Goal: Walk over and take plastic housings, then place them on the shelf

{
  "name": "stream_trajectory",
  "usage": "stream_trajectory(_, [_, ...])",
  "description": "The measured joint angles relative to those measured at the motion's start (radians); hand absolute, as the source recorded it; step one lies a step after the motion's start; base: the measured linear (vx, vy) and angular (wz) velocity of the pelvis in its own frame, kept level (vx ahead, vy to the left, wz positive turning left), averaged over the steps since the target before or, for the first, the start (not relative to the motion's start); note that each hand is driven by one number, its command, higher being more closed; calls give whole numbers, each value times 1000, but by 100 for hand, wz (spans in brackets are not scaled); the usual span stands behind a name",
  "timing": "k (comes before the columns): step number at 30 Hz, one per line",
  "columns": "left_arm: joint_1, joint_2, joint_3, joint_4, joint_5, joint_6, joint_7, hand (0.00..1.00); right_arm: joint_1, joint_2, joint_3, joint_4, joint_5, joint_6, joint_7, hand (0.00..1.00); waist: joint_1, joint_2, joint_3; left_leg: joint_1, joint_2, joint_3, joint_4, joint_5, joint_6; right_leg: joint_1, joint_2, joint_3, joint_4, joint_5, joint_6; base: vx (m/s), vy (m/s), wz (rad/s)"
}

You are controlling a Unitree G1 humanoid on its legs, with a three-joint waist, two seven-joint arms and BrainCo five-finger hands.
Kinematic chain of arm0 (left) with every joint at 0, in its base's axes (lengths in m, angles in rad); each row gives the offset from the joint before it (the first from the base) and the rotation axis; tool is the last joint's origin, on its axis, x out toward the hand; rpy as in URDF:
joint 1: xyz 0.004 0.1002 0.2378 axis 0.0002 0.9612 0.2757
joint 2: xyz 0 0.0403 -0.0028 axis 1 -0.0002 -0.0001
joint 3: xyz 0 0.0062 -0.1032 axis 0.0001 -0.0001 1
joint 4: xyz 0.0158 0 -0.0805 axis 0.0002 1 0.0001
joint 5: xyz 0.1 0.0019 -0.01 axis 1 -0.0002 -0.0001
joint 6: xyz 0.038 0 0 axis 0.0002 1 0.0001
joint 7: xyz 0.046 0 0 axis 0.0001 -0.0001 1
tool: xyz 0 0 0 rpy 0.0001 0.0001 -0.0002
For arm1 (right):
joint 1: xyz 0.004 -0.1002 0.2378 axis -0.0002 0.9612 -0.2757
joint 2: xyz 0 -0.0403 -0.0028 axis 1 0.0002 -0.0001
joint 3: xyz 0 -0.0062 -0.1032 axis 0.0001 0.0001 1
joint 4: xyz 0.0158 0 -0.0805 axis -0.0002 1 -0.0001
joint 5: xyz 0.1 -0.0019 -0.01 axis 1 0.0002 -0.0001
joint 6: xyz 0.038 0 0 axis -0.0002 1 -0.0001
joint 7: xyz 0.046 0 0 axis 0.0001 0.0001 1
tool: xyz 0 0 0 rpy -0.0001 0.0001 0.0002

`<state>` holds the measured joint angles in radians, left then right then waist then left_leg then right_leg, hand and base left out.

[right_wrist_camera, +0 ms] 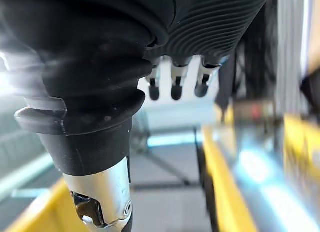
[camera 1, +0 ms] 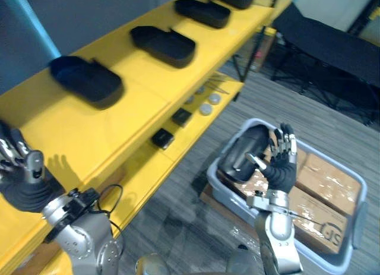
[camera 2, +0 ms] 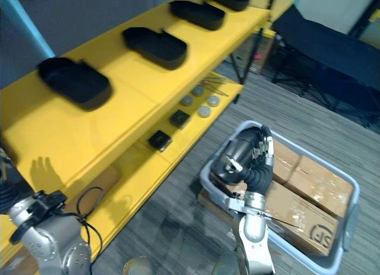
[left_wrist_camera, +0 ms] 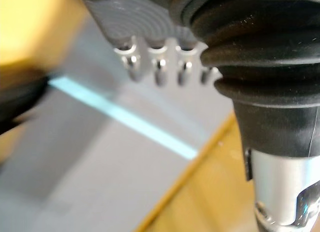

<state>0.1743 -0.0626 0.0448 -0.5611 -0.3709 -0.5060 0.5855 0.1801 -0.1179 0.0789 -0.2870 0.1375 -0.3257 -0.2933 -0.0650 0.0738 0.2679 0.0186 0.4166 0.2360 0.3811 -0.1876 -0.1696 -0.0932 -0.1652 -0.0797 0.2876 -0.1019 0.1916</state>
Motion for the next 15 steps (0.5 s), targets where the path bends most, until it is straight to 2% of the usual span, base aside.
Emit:
stream_trajectory(1, [-6, 1, -9, -1, -4, 0, 0, 0, 14, -8, -22, -5, 11, 20, 25, 0, -11, 2, 0, -6, 0, -15, 30, 52, 27, -11, 5, 9, 20, -9, -17, -4, -284, -33])
stream_trajectory(2, [-6, 1, -18, 0, -4, 0, -1, 0, 36, -7, -37, -11, 19, 26, 41, 0, -17, 3, 1, -43, 2, -25, 98, 97, 77, -10, 6, 15, 19, -15, -28, -8, -261, -31])
stream_trajectory(3, [-5, 1, -24, 0, -1, 0, -5, 0, 53, -6, -44, -12, 36, 26, 48, 0, -19, 0, 5, -72, 2, -38, 143, 118, 87, -7, 4, 19, 14, -19, -34, -23, -175, -24])
stream_trajectory(4, [2, 2, -29, 1, 4, 0, -14, 0, 74, -5, -60, -12, 60, 27, 53, 0, -16, 3, 16, -115, -26, -88, 213, 66, 47, -2, -6, 33, -5, -14, -40, -34, -60, -28])
stream_trajectory(5, [16, 2, -29, 1, 16, -1, -20, 0, 87, -3, -79, -11, 82, 27, 52, 0, -10, 14, 21, -140, -91, -133, 229, -13, 9, 2, -8, 47, -36, -4, -45, -54, 5, -36])
stream_trajectory(6, [20, 3, -29, 1, 20, -3, -25, 0, 88, -2, -86, -8, 85, 27, 51, 0, -3, 18, 23, -148, -125, -148, 216, -40, 7, 3, -8, 56, -51, 6, -44, -63, 92, -42])
stream_trajectory(7, [33, 9, -28, 1, 19, -7, -41, 0, 85, -1, -93, 4, 85, 27, 43, 0, 1, 23, 26, -161, -189, -156, 148, -68, 34, 6, -9, 66, -84, 31, -32, -45, 106, -29])
stream_trajectory(8, [40, 14, -30, 2, 19, -10, -51, 0, 83, 1, -94, 15, 85, 26, 32, 0, 2, 23, 26, -156, -208, -150, 109, -84, 54, 6, -9, 68, -91, 45, -18, -13, 113, -35])
stream_trajectory(9, [46, 27, -31, 6, 19, -11, -65, 0, 81, 12, -92, 42, 86, 29, 7, 0, 15, 14, 29, -113, -232, -143, 33, -106, 40, -13, -15, 85, -98, 56, -4, -47, 121, -26])
stream_trajectory(10, [40, 41, -40, 13, 22, -8, -72, 0, 74, 32, -91, 66, 87, 29, -17, 0, 24, -17, 47, -123, -255, -128, 28, -102, 41, -20, -35, 92, -115, 70, 5, -57, 123, -25])
stream_trajectory(11, [38, 51, -48, 19, 25, -7, -72, 0, 68, 41, -89, 80, 91, 31, -24, 0, 27, -27, 55, -130, -258, -123, 36, -104, 45, -19, -43, 97, -125, 81, 14, -71, 184, -20])
stream_trajectory(12, [29, 76, -62, 54, 22, -5, -83, 0, 37, 59, -85, 166, 134, 44, -49, 0, 36, -45, 69, -145, -267, -112, 59, -106, 48, -18, -52, 101, -155, 113, 15, -19, 145, -16])
stream_trajectory(15, [9, 90, -88, 73, 35, 13, -85, 0, 5, 72, -95, 253, 147, 50, -89, 0, 39, -44, 72, -160, -279, -112, 65, -108, 51, -15, -62, 76, -187, 140, 15, -8, 87, -6])
